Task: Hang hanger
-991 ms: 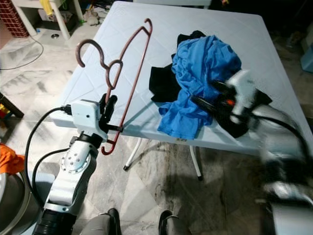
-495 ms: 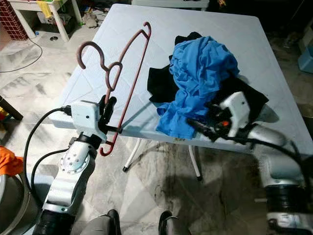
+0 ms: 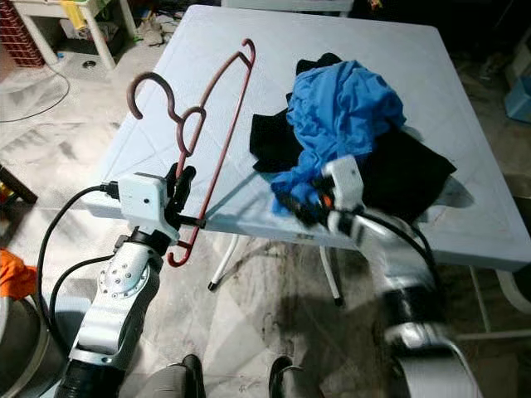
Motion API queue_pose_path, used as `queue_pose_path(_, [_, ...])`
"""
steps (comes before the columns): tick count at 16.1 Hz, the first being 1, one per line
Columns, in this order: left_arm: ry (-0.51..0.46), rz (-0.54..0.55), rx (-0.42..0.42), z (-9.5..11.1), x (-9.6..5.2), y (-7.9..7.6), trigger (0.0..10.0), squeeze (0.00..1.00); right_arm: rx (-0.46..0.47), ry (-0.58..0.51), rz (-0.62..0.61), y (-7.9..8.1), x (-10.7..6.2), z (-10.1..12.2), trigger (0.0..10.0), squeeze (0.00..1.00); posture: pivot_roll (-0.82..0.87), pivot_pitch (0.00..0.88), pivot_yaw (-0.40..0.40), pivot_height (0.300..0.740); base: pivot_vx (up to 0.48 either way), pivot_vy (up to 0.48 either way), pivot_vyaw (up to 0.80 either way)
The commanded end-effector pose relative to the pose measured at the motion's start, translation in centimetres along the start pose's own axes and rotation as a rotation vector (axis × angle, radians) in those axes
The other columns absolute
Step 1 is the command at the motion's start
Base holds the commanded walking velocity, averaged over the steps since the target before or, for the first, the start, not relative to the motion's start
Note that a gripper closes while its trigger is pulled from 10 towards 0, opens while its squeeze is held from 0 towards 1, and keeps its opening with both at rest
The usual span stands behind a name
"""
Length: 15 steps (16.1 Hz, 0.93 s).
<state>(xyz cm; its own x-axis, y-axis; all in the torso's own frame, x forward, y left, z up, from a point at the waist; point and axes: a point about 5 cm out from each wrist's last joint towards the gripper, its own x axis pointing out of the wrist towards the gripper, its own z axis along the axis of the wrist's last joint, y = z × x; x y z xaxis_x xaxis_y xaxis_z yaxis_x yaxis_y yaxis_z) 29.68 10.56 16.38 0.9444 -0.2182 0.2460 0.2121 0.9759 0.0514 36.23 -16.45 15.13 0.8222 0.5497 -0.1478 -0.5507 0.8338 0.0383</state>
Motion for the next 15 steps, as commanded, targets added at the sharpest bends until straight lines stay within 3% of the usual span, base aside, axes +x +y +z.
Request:
queue_pose_path(1, [0.079, 0.002, 0.009, -1.5, -0.5, 0.0, 10.0, 0.0, 0.027, -0.018, -0.069, -0.6, 0.3, 0.2, 10.0, 1.0, 0.02, 0.233, -0.038, 0.74, 0.0, 0.0, 0.0])
queue_pose_path(5, [0.077, 0.006, 0.01, -1.4, -0.4, -0.1, 10.0, 0.0, 0.026, -0.062, -0.248, -1.7, 1.8, 2.0, 10.0, 1.0, 0.02, 0.232, -0.042, 0.74, 0.0, 0.0, 0.0])
queue_pose_path(7, [0.077, 0.007, 0.011, -1.4, -0.4, -0.2, 10.0, 0.0, 0.02, -0.192, -0.508, -4.0, 1.4, 4.9, 10.0, 1.0, 0.02, 0.231, -0.045, 0.74, 0.0, 0.0, 0.0])
queue_pose_path(9, [0.076, 0.01, 0.013, -1.4, -0.3, -0.2, 10.0, 0.0, 0.0, -0.278, -0.624, -5.1, 0.8, 6.8, 10.0, 1.0, 0.03, 0.23, -0.047, 0.74, 0.0, 0.0, 0.0])
queue_pose_path(12, [0.076, 0.016, 0.013, -1.4, -0.4, -0.1, 10.0, 0.0, -0.019, -0.283, -0.608, -4.6, 1.5, 7.0, 10.0, 1.0, 0.03, 0.23, -0.049, 0.74, 0.0, 0.0, 0.0])
queue_pose_path(15, [0.08, 0.011, 0.009, -1.6, -0.5, -0.3, 10.0, 0.0, -0.055, -0.199, -0.383, -2.8, 2.3, 4.2, 10.0, 1.0, 0.03, 0.228, -0.051, 0.74, 0.0, 0.0, 0.0])
